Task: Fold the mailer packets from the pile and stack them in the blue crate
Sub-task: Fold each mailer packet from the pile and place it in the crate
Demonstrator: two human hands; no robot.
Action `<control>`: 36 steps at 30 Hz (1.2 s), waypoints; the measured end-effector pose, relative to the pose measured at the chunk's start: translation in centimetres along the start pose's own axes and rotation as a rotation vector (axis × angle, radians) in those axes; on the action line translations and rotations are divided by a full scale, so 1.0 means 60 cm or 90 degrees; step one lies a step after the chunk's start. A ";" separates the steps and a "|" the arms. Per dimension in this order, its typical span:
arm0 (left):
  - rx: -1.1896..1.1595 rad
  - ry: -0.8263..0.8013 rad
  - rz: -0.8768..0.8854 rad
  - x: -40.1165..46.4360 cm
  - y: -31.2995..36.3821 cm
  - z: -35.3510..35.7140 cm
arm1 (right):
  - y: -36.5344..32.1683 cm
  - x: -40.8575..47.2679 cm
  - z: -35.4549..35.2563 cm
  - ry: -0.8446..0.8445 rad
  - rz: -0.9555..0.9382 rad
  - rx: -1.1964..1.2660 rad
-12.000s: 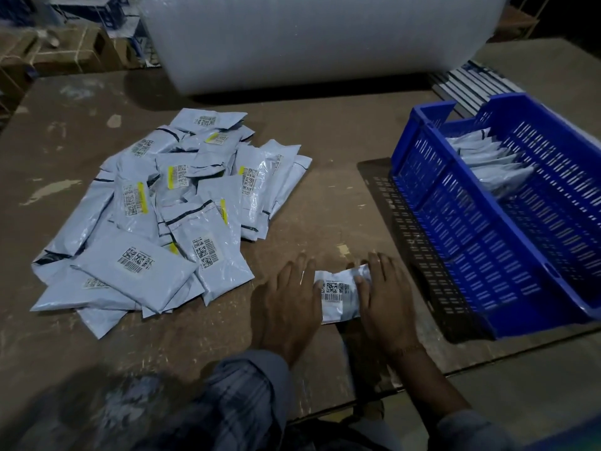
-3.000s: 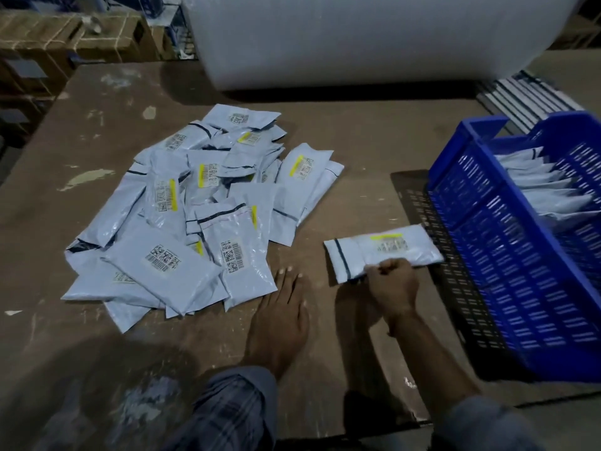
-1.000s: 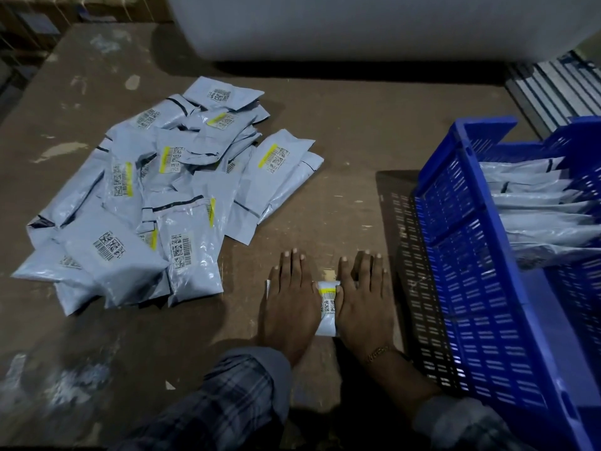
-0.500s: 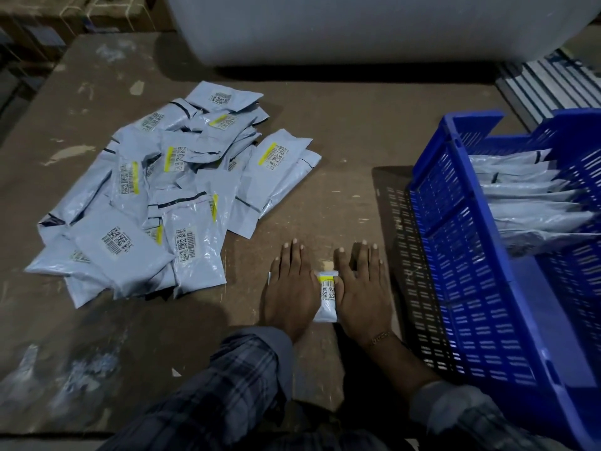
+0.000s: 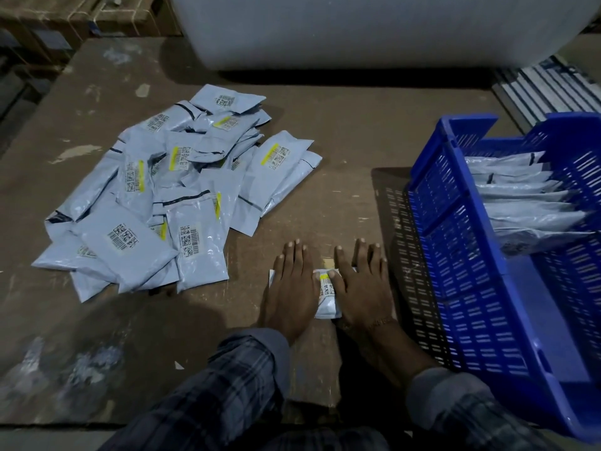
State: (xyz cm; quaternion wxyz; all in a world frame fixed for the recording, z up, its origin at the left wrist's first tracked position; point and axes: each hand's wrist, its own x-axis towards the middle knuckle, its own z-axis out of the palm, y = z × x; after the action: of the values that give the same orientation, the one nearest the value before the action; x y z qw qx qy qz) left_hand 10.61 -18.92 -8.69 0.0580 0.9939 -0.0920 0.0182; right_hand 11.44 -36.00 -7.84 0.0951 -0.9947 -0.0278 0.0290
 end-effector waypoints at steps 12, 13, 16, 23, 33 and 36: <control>0.021 -0.021 -0.044 0.017 0.009 0.006 | 0.004 -0.026 0.016 0.062 -0.061 -0.040; 0.023 -0.024 -0.051 0.017 0.014 0.008 | 0.004 -0.022 0.017 0.053 -0.057 -0.036; 0.010 -0.022 -0.044 0.016 0.026 0.007 | 0.004 -0.003 0.012 0.022 -0.037 -0.038; 0.020 -0.013 0.050 0.018 -0.018 0.005 | 0.001 -0.023 -0.008 0.024 -0.046 -0.016; -0.293 0.069 -0.052 -0.022 -0.058 0.005 | 0.029 -0.037 -0.023 -0.058 -0.054 0.155; -0.282 0.082 0.007 -0.043 -0.085 0.007 | 0.047 -0.032 -0.047 -0.068 -0.102 0.189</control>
State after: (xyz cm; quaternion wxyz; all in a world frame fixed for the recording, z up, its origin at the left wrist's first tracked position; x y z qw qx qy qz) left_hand 9.03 -13.54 -9.82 0.2801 0.9532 -0.0955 0.0616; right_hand 9.86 -39.39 -5.50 0.2410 -0.9613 -0.1078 0.0781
